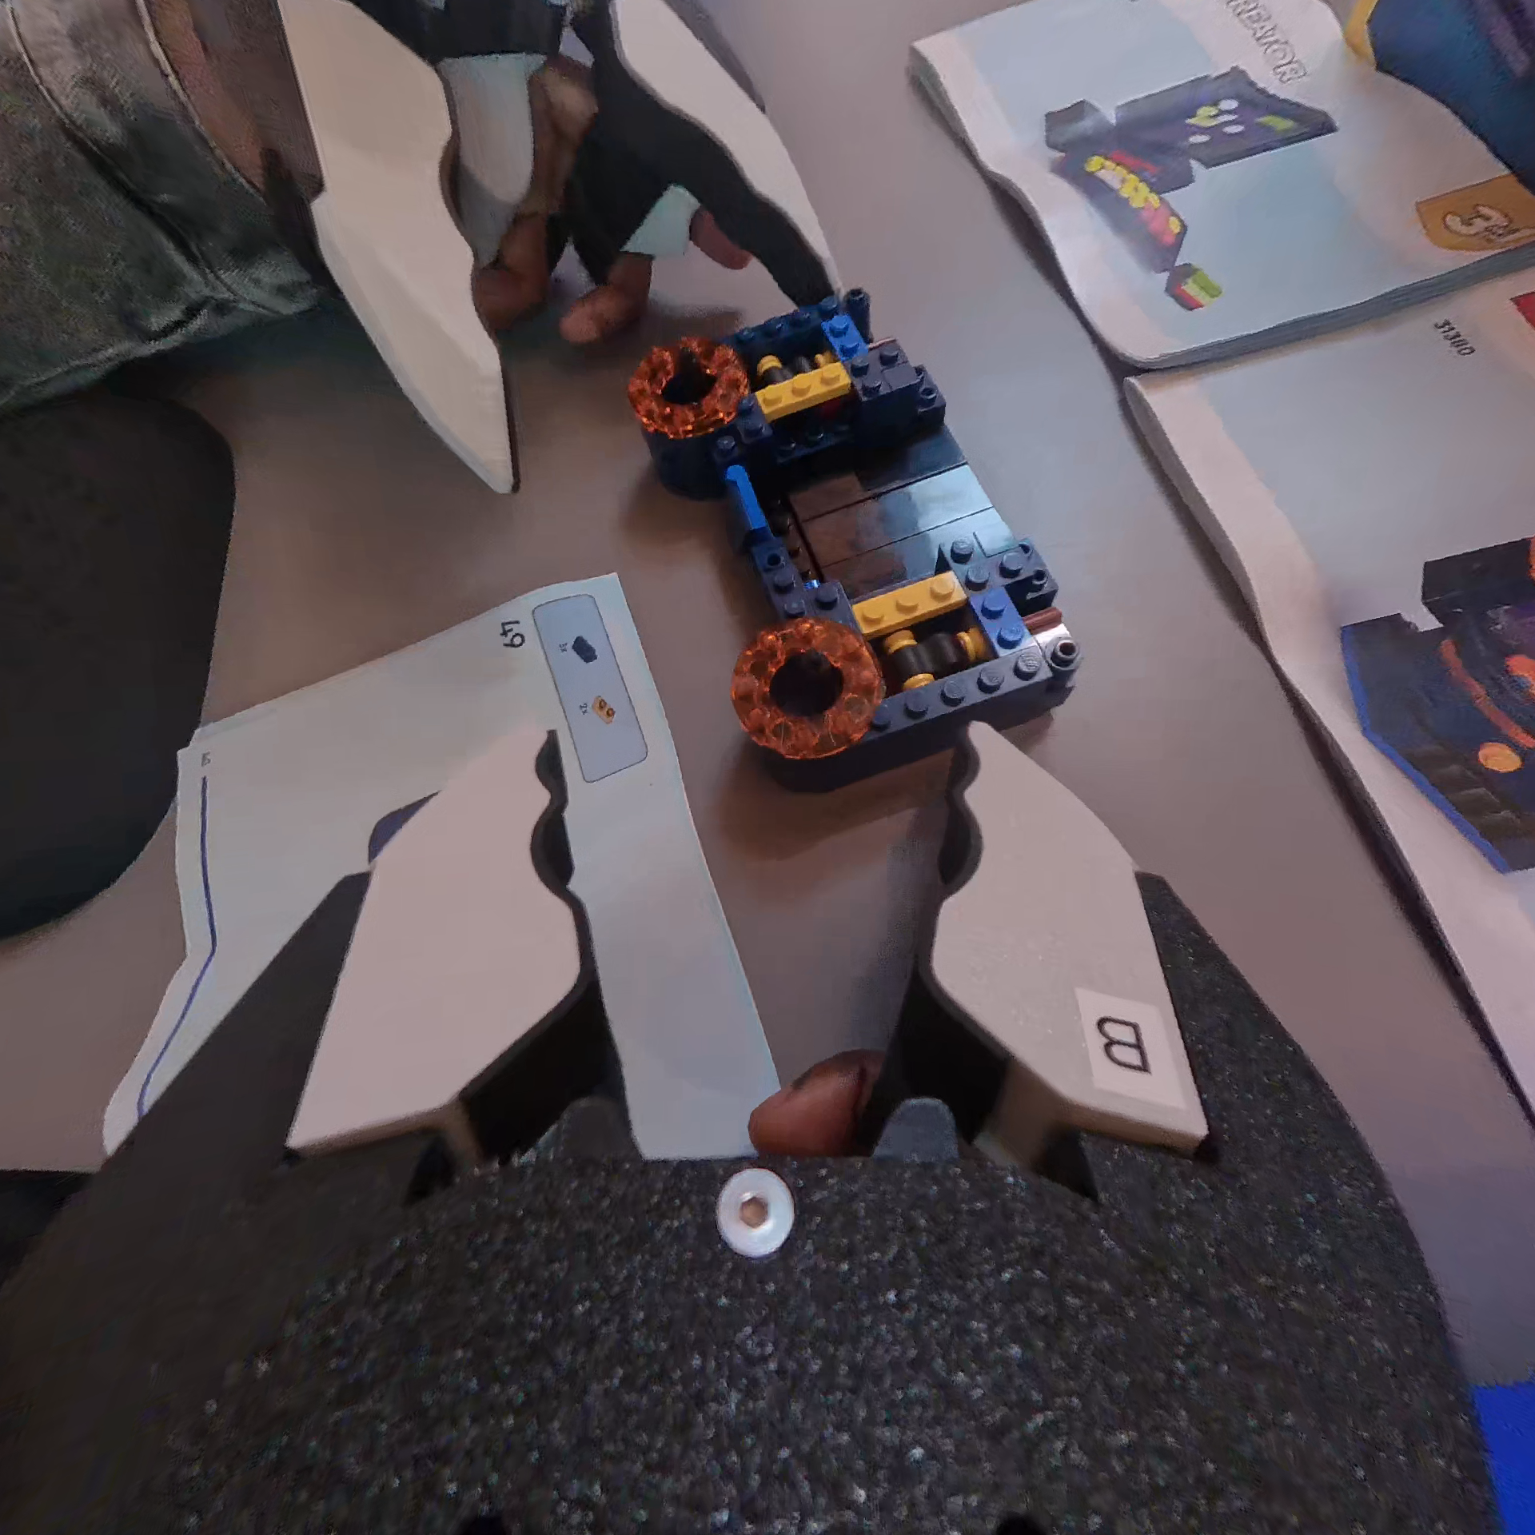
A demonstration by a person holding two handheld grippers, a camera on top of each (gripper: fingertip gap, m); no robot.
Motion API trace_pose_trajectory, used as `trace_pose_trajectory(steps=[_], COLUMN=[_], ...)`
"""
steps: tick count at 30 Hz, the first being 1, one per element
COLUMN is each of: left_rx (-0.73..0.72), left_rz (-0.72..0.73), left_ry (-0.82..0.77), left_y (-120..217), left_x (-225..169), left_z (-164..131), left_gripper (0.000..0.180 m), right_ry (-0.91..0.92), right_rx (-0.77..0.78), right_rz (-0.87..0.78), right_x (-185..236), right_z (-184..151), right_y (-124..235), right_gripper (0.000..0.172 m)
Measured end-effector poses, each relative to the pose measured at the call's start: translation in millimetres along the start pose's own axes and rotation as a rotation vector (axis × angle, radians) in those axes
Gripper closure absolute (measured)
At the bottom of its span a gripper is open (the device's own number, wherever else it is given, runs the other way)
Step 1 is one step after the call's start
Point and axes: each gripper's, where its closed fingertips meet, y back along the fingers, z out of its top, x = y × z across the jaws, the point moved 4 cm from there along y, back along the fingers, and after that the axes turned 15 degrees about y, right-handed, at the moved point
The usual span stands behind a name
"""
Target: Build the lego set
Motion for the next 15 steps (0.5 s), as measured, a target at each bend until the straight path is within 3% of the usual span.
trace_pose_trajectory(steps=[4,7,10,13,15], left_rx=[0.005,-0.050,-0.350,-0.726,-0.866], left_rz=[-0.041,-0.150,-0.204,-0.087,-0.038], left_ry=[0.026,0.032,-0.137,-0.409,-0.528], left_y=[8.1,22.8,44.5,67.9,76.8], left_x=[-1.0,-4.5,-12.5,-20.5,-27.7], left_z=[-5.4,-3.8,20.4,36.6,40.2], left_gripper=[0.080,0.104,0.113,0.094,0.086], right_ry=[0.028,0.048,0.137,0.227,0.248], right_rx=[-0.005,-0.053,-0.249,-0.557,-0.777], right_rz=[0.014,0.005,-0.075,-0.209,-0.342], right_x=[3.9,5.6,5.0,5.0,0.1], right_z=[-1.0,3.3,35.3,74.2,89.8], right_y=[2.7,14.7,49.1,105.1,148.6], right_gripper=[0.091,0.097,0.102,0.091,0.076])
